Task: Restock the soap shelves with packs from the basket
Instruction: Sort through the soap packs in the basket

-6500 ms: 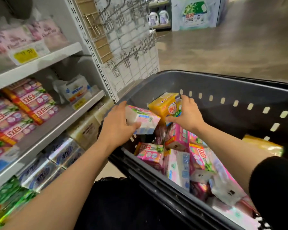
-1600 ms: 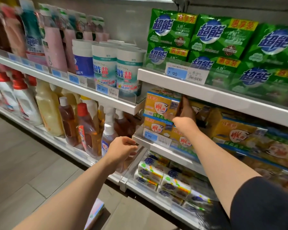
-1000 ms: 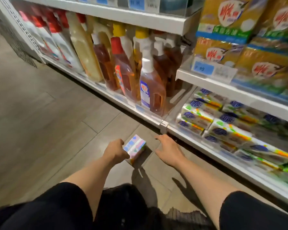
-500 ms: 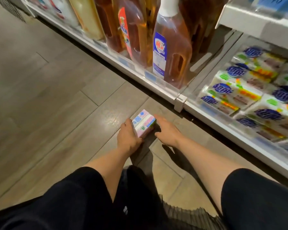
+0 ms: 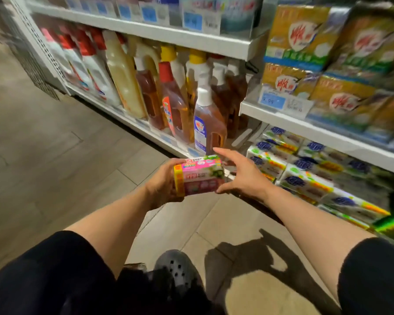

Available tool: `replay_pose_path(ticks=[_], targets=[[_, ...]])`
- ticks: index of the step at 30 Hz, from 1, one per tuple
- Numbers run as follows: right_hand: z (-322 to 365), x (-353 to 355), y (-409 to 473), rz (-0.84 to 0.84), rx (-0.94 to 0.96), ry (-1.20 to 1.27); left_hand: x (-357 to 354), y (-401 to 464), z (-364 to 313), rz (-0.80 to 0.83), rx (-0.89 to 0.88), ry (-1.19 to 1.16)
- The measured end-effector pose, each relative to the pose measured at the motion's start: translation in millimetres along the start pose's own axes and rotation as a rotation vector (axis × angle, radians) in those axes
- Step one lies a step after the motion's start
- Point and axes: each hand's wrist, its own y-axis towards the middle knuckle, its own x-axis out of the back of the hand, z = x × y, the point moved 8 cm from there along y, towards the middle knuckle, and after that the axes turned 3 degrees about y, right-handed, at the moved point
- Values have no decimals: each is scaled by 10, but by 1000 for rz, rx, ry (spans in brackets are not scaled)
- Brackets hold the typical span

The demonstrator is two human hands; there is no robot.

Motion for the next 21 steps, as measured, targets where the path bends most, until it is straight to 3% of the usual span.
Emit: replay_pose_path(ticks=[7,14,21], targets=[[941,663,-559,-144,178,-98,-432,-653,-547,174,49,-29],[1345,1507,-1365,-348,167,-201,-1324,-1099,-955,342,-143,210],[975,2589,-2583,-593,-28,-217,-2420,-1275,-1210,177,-506,365]])
